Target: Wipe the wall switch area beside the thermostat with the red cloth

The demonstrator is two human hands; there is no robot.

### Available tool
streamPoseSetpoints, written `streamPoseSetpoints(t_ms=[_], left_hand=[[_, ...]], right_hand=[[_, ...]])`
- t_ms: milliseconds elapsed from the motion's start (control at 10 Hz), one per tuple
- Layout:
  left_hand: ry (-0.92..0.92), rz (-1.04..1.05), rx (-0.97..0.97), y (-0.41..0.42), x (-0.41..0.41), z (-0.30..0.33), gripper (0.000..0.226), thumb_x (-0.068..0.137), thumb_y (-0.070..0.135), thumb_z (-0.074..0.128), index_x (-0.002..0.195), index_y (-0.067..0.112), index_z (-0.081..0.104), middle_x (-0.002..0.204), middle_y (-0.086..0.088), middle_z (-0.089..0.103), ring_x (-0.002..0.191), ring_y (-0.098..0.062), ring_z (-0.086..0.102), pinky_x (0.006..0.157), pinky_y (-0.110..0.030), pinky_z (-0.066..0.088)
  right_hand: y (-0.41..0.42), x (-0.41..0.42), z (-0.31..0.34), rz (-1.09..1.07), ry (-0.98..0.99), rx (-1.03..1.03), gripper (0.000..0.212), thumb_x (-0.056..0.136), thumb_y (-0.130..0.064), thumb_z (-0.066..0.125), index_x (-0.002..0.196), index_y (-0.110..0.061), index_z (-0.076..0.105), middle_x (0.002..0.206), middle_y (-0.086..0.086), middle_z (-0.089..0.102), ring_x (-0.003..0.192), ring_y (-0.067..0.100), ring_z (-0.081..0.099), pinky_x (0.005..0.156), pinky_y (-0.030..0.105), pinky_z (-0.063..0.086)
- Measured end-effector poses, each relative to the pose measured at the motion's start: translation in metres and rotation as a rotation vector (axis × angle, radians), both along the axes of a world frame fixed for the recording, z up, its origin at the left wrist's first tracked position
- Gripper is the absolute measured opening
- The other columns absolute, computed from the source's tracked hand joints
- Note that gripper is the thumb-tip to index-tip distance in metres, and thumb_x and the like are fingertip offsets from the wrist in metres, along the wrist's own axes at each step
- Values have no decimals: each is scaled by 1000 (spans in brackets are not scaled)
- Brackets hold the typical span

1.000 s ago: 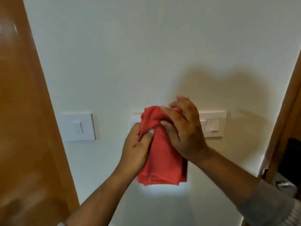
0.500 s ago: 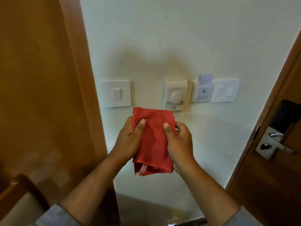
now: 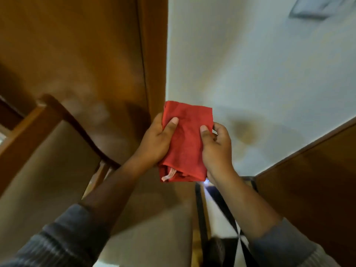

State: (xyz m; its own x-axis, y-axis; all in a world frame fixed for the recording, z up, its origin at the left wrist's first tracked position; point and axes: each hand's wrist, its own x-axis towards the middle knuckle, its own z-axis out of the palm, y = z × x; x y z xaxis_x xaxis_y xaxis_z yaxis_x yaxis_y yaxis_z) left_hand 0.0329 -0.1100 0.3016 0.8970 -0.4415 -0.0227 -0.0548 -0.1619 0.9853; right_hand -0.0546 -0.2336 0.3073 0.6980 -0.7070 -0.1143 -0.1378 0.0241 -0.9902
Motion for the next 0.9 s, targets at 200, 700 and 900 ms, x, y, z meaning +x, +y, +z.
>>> streamPoseSetpoints(t_ms=[200,700,900], left_hand=[[250,67,231,57,-14,-148,46,104,46,49,145,26,46,133,7,60,121,-17,61,100,-36,52],[409,-1,679,141,-64,-383,67,104,31,54,161,22,21,152,-14,52,135,-35,54,107,-33,41],[164,78,1098,135,-61,-326,91,95,62,55,161,15,13,149,-23,47,128,-45,55,95,-54,49]], right_hand=[[52,-7,-151,77,288,21,35,99,-45,55,130,-28,54,123,-3,64,108,16,65,96,48,56],[110,-45,-384,451,575,-82,46,103,-10,47,149,-15,43,132,6,62,112,18,59,91,24,42],[72,-41,-327,419,613,-178,46,102,-7,47,147,-12,46,133,10,64,120,26,60,92,18,39]])
